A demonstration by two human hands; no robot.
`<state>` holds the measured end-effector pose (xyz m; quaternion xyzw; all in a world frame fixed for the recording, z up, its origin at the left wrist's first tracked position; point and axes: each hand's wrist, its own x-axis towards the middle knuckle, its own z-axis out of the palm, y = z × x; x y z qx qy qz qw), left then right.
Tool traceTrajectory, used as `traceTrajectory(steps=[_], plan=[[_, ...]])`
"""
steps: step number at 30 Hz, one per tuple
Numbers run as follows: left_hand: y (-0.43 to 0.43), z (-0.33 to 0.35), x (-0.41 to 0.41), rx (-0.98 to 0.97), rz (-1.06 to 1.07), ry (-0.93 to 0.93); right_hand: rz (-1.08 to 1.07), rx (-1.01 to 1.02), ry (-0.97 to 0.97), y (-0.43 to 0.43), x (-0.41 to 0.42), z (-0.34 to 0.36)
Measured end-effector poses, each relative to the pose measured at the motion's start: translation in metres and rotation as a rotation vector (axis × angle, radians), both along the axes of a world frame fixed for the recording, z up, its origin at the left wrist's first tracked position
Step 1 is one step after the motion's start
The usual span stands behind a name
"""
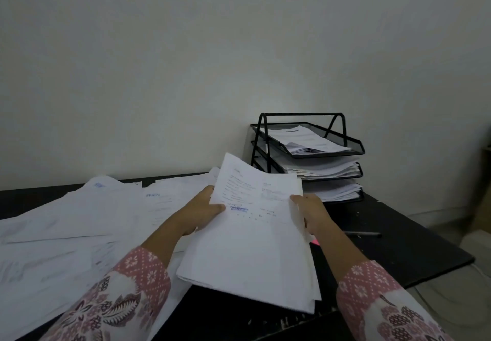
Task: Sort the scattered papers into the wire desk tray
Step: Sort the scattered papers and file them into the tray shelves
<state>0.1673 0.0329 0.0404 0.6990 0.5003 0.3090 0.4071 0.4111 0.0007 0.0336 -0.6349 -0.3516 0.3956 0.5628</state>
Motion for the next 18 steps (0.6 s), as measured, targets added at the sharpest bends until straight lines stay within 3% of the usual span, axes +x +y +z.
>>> traceTrajectory(steps=[3,7,12,14,18], plan=[[-0.004,-0.007,0.014,-0.035,-0.044,0.061,0.009,-0.046,0.069,-0.008,0.014,-0.009],[-0.004,-0.016,0.033,-0.123,-0.069,-0.048,-0.076,-0.057,-0.008,-0.011,0.030,-0.016],[-0.004,-0.020,0.047,-0.267,-0.097,-0.148,-0.226,-0.086,0.089,0.002,0.051,-0.015],[-0.004,-0.022,0.048,-0.348,-0.162,-0.150,-0.183,-0.248,-0.424,-0.002,0.065,-0.013],[-0.004,-0.027,0.047,-0.467,-0.324,-0.104,-0.295,-0.212,-0.365,0.005,0.092,-0.005]])
